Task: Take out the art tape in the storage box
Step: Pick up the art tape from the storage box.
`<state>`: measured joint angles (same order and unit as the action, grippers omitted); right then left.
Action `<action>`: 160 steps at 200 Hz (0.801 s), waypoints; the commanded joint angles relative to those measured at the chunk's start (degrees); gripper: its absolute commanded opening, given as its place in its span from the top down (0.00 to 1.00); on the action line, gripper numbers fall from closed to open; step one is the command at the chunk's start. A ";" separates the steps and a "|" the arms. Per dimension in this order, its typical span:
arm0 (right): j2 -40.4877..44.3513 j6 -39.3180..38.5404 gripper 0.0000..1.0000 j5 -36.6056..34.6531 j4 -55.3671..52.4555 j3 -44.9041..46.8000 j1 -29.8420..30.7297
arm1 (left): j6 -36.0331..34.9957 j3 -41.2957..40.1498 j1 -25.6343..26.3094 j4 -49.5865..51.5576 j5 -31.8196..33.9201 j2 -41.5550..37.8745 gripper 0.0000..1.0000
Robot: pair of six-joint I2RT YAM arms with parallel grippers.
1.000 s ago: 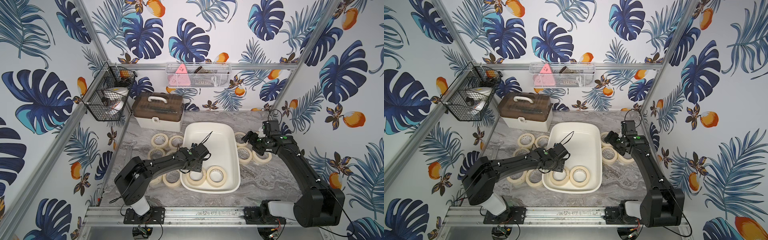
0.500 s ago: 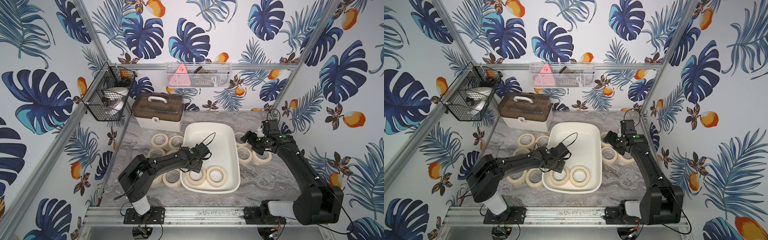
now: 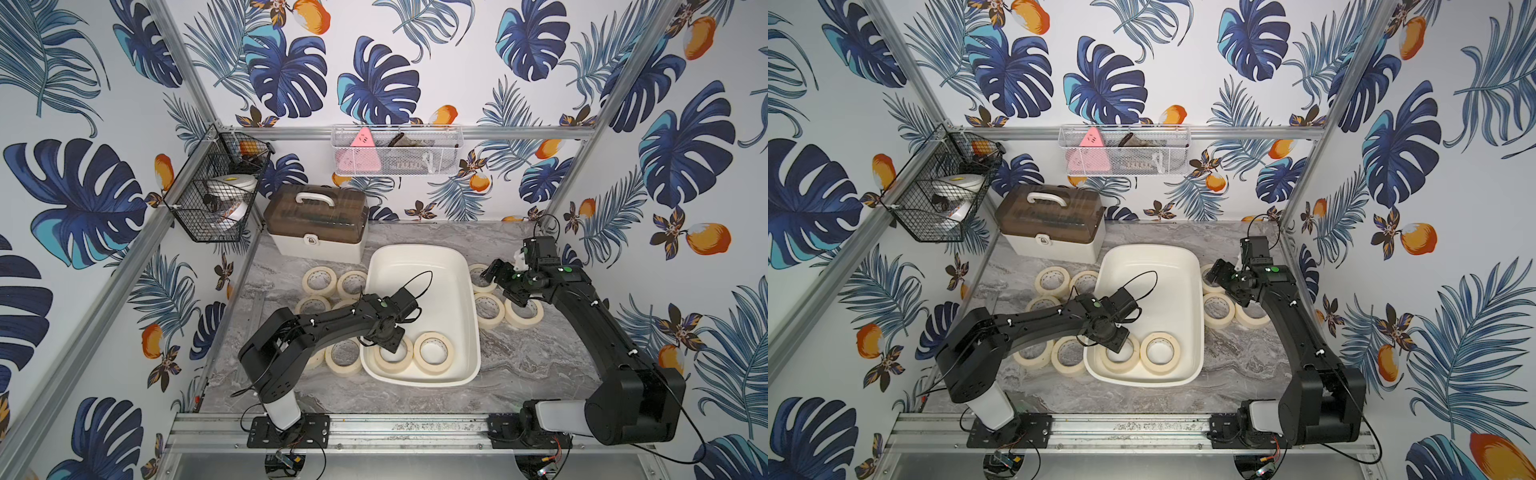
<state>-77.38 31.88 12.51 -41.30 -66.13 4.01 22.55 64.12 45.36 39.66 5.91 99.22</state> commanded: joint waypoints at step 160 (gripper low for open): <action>2.80 -0.63 0.10 -0.03 -2.02 0.31 0.12 | 1.34 5.43 2.89 2.11 12.21 -1.13 0.86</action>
<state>-75.57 31.03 12.49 -42.48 -65.60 4.01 21.56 68.07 48.03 40.01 15.66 99.77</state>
